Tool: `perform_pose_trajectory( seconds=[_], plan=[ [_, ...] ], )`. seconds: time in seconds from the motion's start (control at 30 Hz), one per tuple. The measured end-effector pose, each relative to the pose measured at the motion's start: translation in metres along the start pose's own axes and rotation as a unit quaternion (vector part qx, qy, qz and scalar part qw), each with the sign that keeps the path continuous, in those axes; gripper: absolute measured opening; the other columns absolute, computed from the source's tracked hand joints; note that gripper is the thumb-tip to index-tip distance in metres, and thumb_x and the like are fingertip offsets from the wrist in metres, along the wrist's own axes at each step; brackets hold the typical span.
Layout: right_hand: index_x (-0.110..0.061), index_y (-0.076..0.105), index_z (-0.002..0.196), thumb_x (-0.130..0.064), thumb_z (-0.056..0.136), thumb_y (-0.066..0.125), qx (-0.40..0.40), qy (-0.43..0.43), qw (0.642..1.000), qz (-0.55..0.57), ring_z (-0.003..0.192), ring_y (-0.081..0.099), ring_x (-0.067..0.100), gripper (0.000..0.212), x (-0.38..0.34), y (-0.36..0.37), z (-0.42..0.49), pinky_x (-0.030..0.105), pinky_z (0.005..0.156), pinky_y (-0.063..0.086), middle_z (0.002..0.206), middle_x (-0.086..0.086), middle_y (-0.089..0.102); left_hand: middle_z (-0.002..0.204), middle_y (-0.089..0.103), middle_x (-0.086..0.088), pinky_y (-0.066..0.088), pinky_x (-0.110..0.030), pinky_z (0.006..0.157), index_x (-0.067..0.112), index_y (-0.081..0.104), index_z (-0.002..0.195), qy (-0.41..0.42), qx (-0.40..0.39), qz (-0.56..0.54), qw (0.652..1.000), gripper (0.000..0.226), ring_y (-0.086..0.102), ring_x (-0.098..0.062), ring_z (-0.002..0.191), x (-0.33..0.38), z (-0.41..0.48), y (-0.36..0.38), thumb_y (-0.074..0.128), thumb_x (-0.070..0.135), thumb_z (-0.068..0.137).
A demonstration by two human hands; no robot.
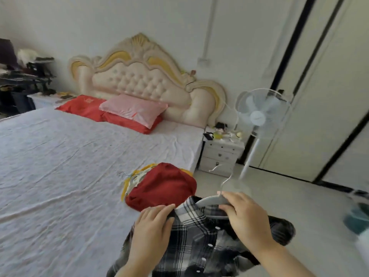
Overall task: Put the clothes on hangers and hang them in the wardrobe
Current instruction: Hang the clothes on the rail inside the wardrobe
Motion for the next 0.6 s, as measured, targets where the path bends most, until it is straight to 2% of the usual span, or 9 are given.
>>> perform_pose_trajectory(
  seconds=[0.07,0.17,0.27,0.37,0.5,0.6],
  plan=[
    [-0.016,0.071,0.092,-0.014,0.064,0.084,0.016,0.069,0.997,-0.029,0.065,0.065,0.017,0.031,0.032,-0.039,-0.03,0.033,0.046,0.053,0.075,-0.005,0.067,0.093,0.067,0.005,0.043,-0.031,0.085,0.016,0.07,0.101,0.065,-0.005,-0.029,0.997,0.034,0.059,-0.014,0.086,0.045,0.005,0.019,0.044,0.031,0.084],
    [-0.015,0.071,0.092,-0.014,0.066,0.083,0.057,0.15,0.984,-0.079,0.067,0.065,0.017,0.028,0.076,-0.104,-0.088,0.031,0.048,0.051,0.078,-0.005,0.068,0.09,0.067,0.005,0.034,-0.026,0.084,0.015,0.071,0.096,0.144,-0.019,-0.079,0.986,0.034,0.049,-0.009,0.086,0.124,0.002,0.047,0.044,0.03,0.083],
    [-0.014,0.07,0.09,-0.014,0.065,0.083,0.09,0.22,0.962,-0.133,0.064,0.064,0.016,0.028,0.109,-0.176,-0.158,0.025,0.046,0.047,0.077,-0.005,0.067,0.088,0.068,0.005,0.041,-0.026,0.082,0.014,0.071,0.096,0.203,-0.071,-0.124,0.969,0.036,0.06,-0.014,0.081,0.21,-0.02,0.072,0.043,0.031,0.084],
    [-0.015,0.07,0.096,-0.017,0.073,0.078,0.101,0.295,0.933,-0.18,0.068,0.064,0.017,0.025,0.131,-0.244,-0.233,0.028,0.05,0.048,0.08,-0.004,0.068,0.089,0.07,0.003,0.047,-0.033,0.076,0.014,0.071,0.097,0.252,-0.112,-0.154,0.949,0.035,0.066,-0.019,0.078,0.297,-0.056,0.089,0.043,0.03,0.085],
    [-0.021,0.066,0.109,-0.024,0.083,0.068,0.116,0.376,0.891,-0.228,0.082,0.064,0.016,0.026,0.148,-0.327,-0.328,0.033,0.061,0.053,0.093,-0.005,0.067,0.087,0.069,0.002,0.049,-0.034,0.069,0.013,0.071,0.097,0.31,-0.163,-0.199,0.915,0.024,0.066,-0.022,0.076,0.403,-0.112,0.108,0.058,0.021,0.078],
    [-0.028,0.062,0.114,-0.03,0.088,0.061,0.133,0.442,0.849,-0.259,0.09,0.06,0.013,0.026,0.154,-0.386,-0.39,0.031,0.066,0.051,0.101,-0.009,0.064,0.092,0.069,0.001,0.047,-0.033,0.072,0.013,0.07,0.102,0.348,-0.21,-0.243,0.881,0.024,0.065,-0.023,0.081,0.473,-0.155,0.123,0.068,0.015,0.078]
  ],
)
Point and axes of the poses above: each hand's wrist, its own z-axis towards the middle knuckle, its own y-axis out of the palm, x = y × z, the point moved 1 cm from there along z, towards the middle knuckle
